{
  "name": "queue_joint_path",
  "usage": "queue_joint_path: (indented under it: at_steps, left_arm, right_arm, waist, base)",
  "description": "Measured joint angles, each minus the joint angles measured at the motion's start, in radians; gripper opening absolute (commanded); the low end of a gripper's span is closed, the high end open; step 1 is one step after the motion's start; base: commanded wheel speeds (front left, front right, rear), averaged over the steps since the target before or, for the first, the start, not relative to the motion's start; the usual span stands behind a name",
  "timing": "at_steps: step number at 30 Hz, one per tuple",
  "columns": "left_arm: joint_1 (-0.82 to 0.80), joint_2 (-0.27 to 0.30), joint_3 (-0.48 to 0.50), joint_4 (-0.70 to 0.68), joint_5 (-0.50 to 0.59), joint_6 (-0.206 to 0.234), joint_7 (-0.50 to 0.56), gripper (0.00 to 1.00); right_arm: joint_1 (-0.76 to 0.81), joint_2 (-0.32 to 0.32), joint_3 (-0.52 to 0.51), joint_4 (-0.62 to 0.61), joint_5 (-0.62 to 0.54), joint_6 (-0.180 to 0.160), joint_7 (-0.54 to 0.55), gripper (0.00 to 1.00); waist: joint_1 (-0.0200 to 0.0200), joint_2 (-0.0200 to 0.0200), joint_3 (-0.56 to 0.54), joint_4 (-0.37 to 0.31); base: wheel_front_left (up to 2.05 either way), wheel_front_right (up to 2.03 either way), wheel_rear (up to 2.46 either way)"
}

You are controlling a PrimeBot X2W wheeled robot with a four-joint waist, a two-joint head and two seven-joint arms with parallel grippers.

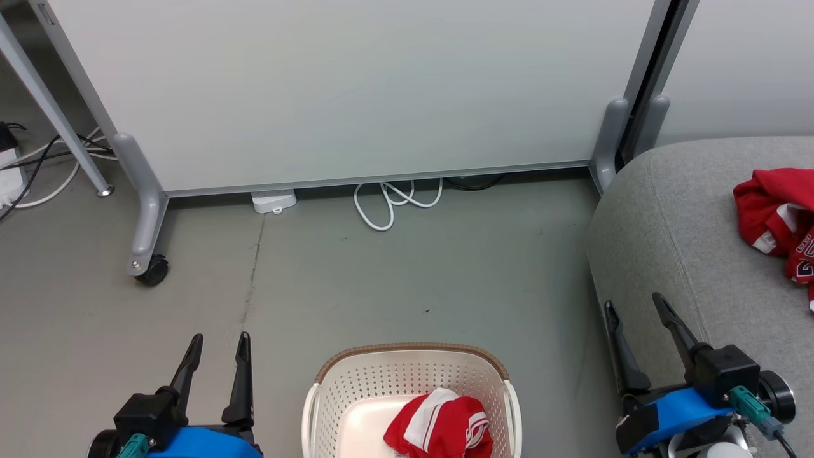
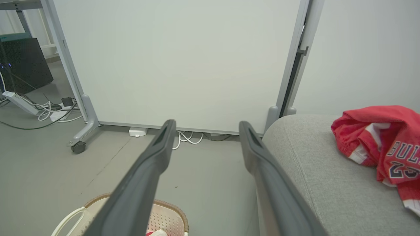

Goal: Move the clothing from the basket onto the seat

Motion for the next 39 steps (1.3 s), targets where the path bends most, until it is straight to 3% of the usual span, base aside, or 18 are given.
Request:
queue_joint_path:
  at_steps: [8,16,39]
  left_arm:
    - [-0.016,-0.001,-0.033,0.013,-0.001,0.000,0.000,1.00]
    - [-0.096,-0.001,-0.115,0.109,-0.042,0.000,0.000,1.00]
    - [-0.522,0.047,-0.425,0.515,-0.185,0.000,0.000,1.00]
  right_arm:
    - [-0.003,0.000,0.014,-0.018,0.002,0.000,0.003,1.00]
    - [-0.047,0.000,0.052,-0.051,0.009,0.000,0.005,1.00]
    - [-0.220,-0.001,0.103,-0.152,0.095,0.000,-0.046,1.00]
  waist:
    - [0.0000,0.0000,0.029,-0.011]
    - [0.0000,0.0000,0.118,-0.056]
    - [0.0003,-0.0001,0.639,-0.275]
  base:
    - [0.00,0.00,0.00]
    - [0.00,0.00,0.00]
    - [0.00,0.00,0.00]
